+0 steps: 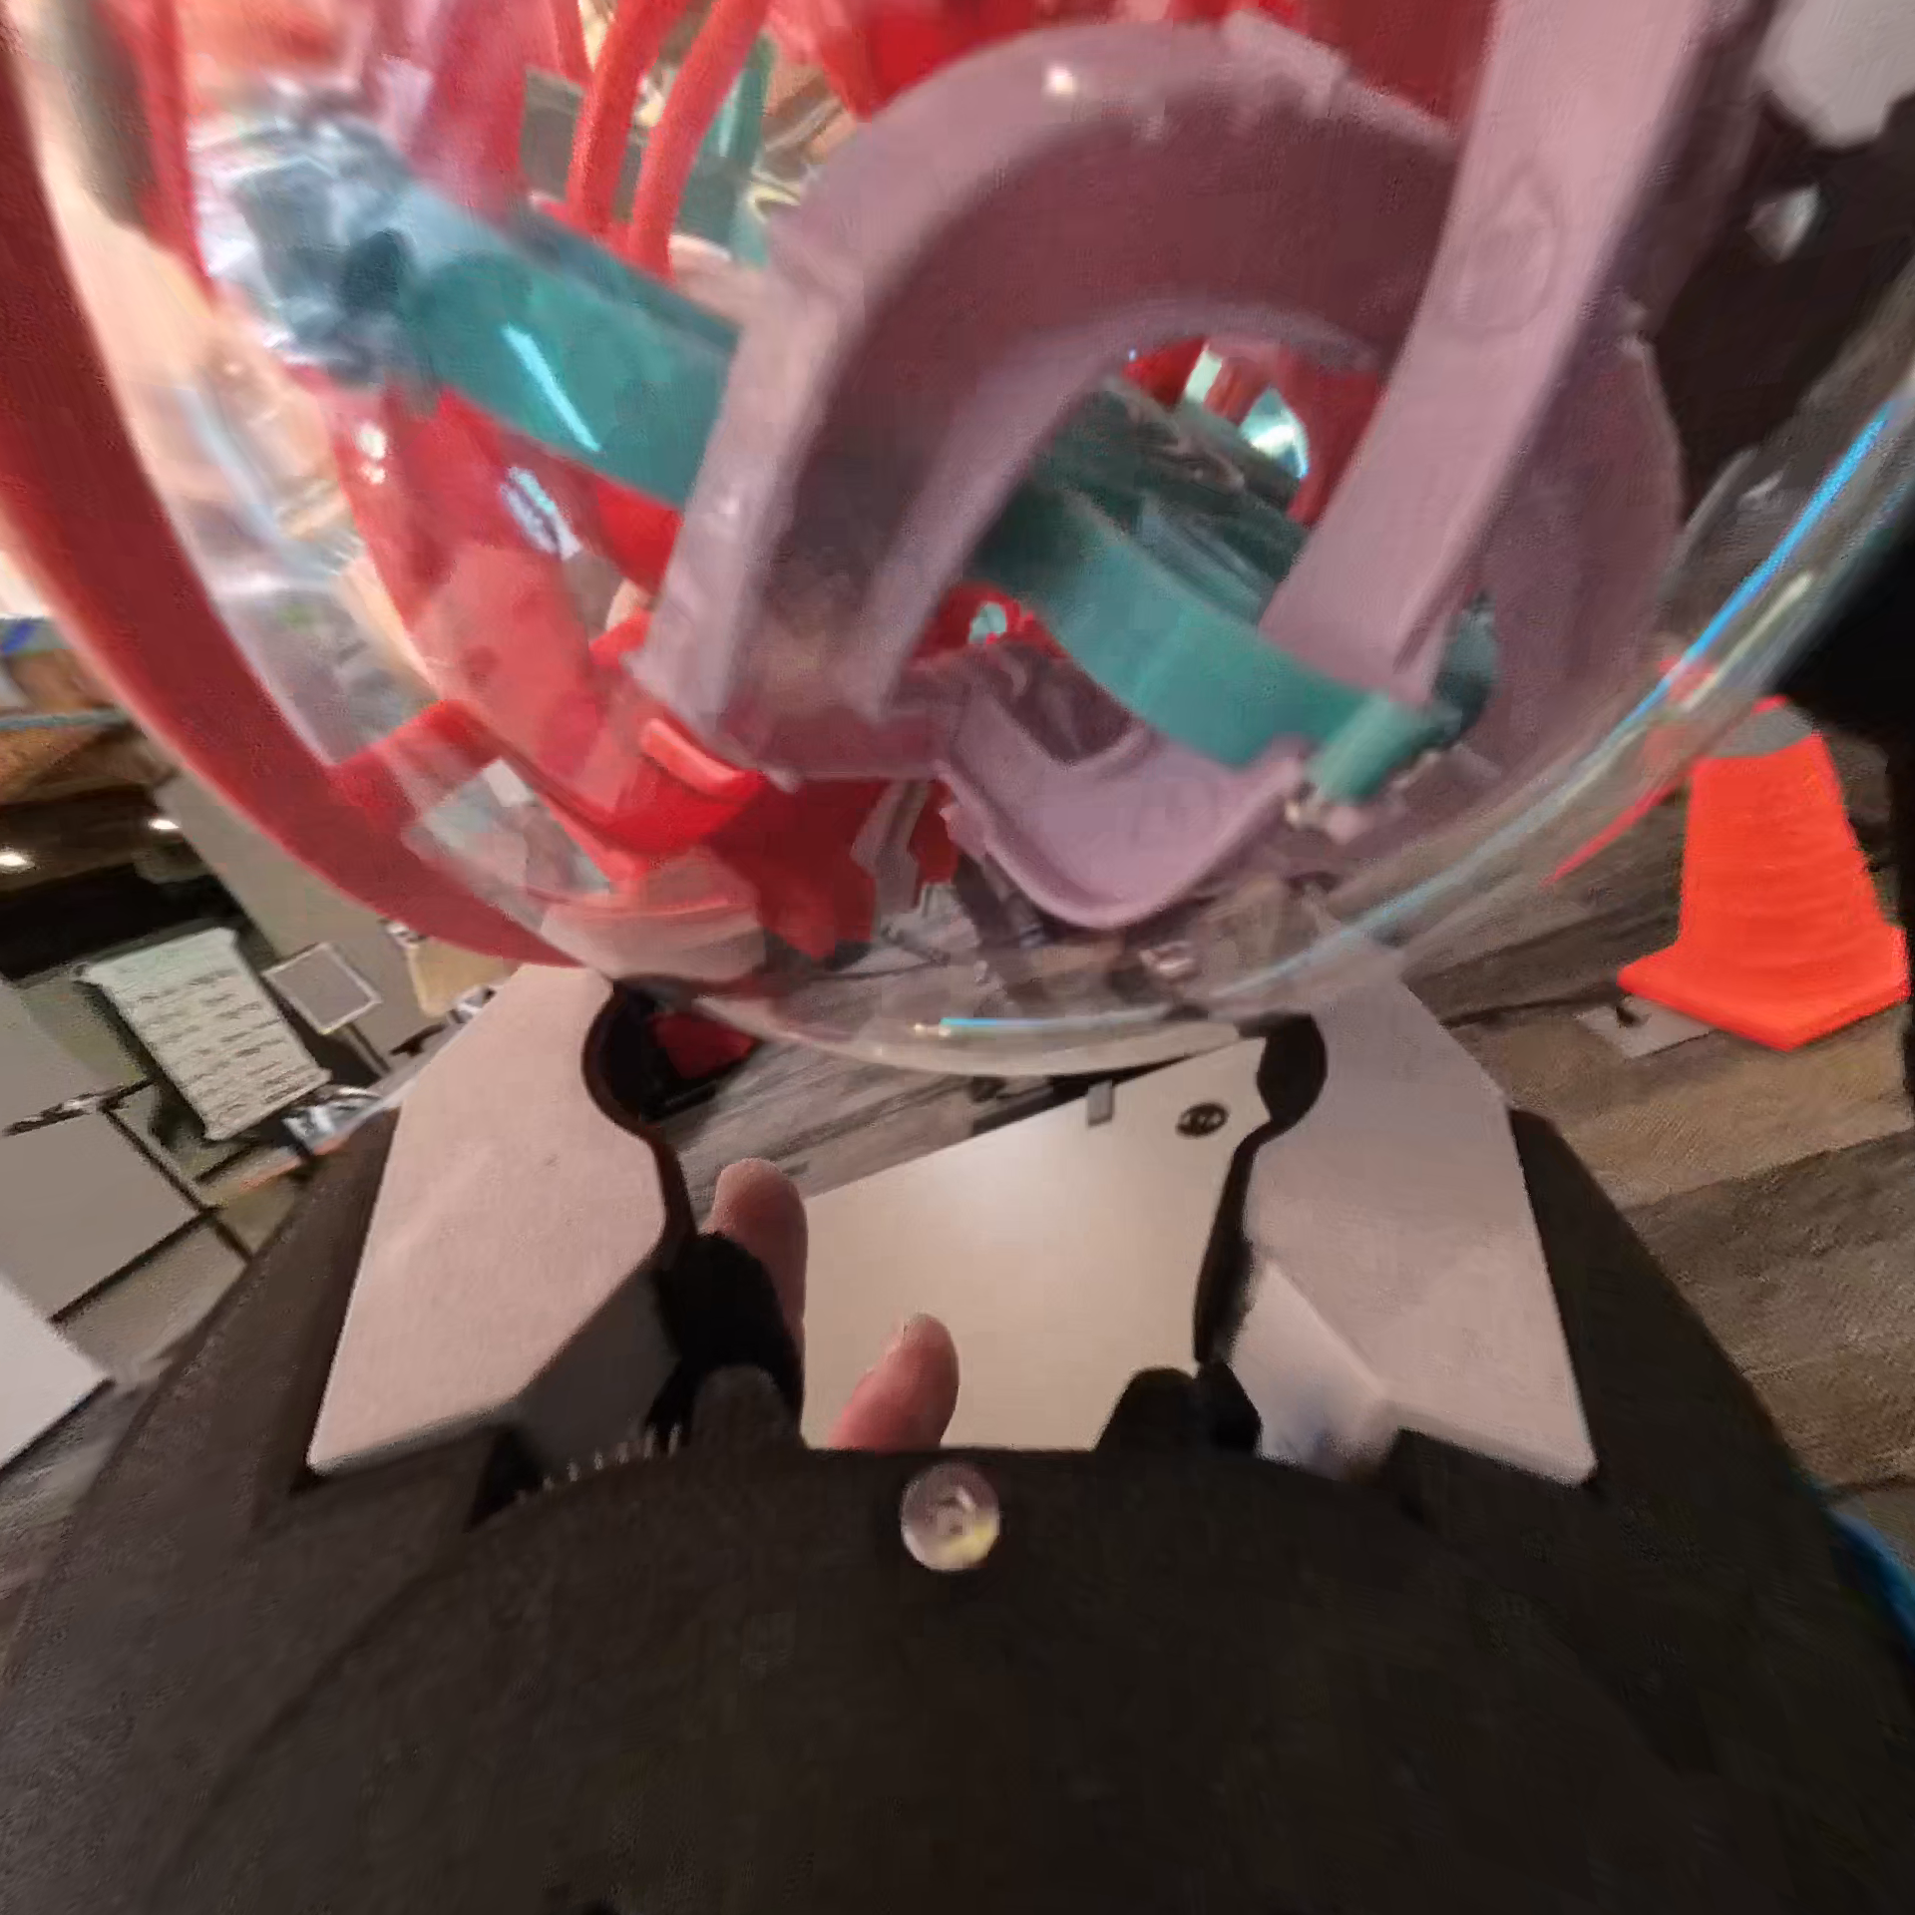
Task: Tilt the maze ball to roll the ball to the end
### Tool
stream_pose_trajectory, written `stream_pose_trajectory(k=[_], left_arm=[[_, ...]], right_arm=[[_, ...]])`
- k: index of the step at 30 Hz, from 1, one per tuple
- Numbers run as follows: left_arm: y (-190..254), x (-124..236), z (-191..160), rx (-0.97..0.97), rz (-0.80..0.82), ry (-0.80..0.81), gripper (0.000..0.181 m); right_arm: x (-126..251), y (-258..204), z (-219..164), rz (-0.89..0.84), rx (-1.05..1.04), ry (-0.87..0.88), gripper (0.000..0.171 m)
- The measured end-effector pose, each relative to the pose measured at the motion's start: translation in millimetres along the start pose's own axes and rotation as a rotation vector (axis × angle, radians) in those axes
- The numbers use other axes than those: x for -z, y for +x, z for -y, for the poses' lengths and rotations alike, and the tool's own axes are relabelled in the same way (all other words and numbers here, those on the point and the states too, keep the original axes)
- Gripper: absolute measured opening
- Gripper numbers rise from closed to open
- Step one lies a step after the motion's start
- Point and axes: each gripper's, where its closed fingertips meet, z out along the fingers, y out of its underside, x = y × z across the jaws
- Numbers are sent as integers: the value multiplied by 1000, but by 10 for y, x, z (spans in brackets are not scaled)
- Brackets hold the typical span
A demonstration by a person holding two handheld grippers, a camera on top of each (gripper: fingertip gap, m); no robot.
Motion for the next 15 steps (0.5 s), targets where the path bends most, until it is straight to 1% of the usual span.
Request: stream_pose_trajectory(k=[1,2,3,4,5,6,8,10,11,13,14,15], left_arm=[[0,-84,42,29,-10,10,119],[-6,-155,96,53,-14,41,119],[3,-220,144,82,-25,69,123],[5,-282,148,116,-29,69,126],[-18,-324,151,156,-22,75,130],[-26,-349,163,202,-30,84,133],[-17,-363,232,265,-52,117,137],[-35,-355,341,309,-64,161,146],[-48,-341,404,345,-86,186,147],[-81,-307,549,390,-120,234,151],[-109,-297,630,415,-129,253,157],[-157,-274,718,442,-131,279,157]], right_arm=[[124,182,-148,20,-166,28,127],[240,292,-296,55,-328,71,130],[331,374,-415,64,-448,129,138],[397,448,-537,36,-512,161,147],[448,504,-655,2,-558,167,151],[493,560,-733,-35,-605,171,151],[520,581,-811,-70,-649,148,151],[469,535,-861,-64,-638,65,156],[452,544,-843,-68,-627,54,155],[425,601,-788,-85,-626,57,156],[418,640,-746,-102,-621,71,156],[413,663,-700,-108,-626,85,156]])
